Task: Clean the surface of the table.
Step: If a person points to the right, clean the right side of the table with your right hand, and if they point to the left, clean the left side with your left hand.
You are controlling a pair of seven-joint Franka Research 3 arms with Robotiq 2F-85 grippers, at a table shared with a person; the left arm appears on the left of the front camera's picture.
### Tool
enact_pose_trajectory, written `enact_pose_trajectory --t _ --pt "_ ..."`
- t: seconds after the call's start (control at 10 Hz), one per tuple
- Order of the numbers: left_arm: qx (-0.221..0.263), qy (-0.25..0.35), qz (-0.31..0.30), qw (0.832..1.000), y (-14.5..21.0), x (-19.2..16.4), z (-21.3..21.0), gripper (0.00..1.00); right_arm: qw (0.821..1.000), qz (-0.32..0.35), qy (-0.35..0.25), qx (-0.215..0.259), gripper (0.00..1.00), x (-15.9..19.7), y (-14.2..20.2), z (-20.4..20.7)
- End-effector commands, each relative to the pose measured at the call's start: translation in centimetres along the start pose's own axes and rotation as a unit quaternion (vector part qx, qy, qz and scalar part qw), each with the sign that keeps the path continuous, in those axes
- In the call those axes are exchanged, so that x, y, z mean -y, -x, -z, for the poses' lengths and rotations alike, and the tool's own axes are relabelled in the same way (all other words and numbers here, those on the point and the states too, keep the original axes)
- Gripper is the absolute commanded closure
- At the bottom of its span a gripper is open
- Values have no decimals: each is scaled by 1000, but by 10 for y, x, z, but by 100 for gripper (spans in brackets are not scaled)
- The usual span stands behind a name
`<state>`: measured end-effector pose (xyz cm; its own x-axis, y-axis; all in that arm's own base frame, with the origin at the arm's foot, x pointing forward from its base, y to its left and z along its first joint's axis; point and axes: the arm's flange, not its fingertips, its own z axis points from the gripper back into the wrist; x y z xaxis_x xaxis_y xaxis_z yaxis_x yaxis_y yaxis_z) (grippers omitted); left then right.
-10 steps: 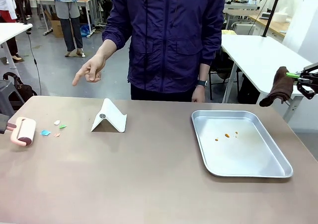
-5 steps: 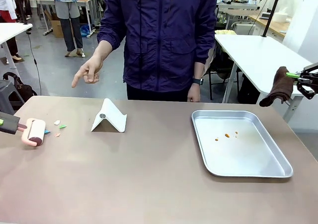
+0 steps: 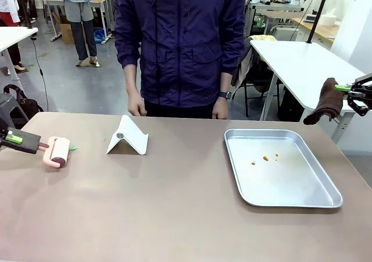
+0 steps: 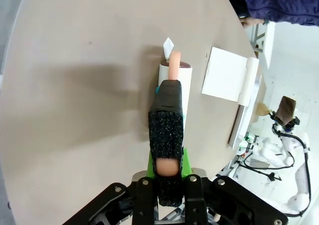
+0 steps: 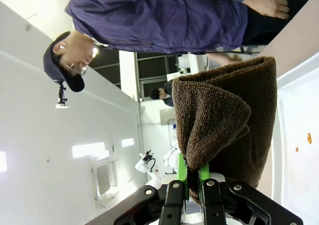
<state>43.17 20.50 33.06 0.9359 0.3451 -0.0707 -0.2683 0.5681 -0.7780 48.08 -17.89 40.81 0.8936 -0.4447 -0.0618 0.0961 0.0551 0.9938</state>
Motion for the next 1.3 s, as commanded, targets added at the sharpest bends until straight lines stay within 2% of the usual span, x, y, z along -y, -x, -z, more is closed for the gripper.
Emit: enact_pose_trajectory --t 0.0,0.4,0.7,1.0,1.2 --pt "2 -40 4 999 9 5 30 81 1000 -3 -1 -7 90 -3 2 -3" --pt "-32 -60 28 997 14 28 62 81 1000 -3 -1 -7 90 -3 2 -3" --pt "-56 -26 49 997 24 46 72 81 1000 -3 -1 -7 90 -3 2 -3" --pt "-65 35 64 995 32 58 42 81 1000 -3 -1 -7 90 -3 2 -3" --pt "-53 127 103 985 48 68 -10 81 1000 -3 -1 -7 90 -3 2 -3"
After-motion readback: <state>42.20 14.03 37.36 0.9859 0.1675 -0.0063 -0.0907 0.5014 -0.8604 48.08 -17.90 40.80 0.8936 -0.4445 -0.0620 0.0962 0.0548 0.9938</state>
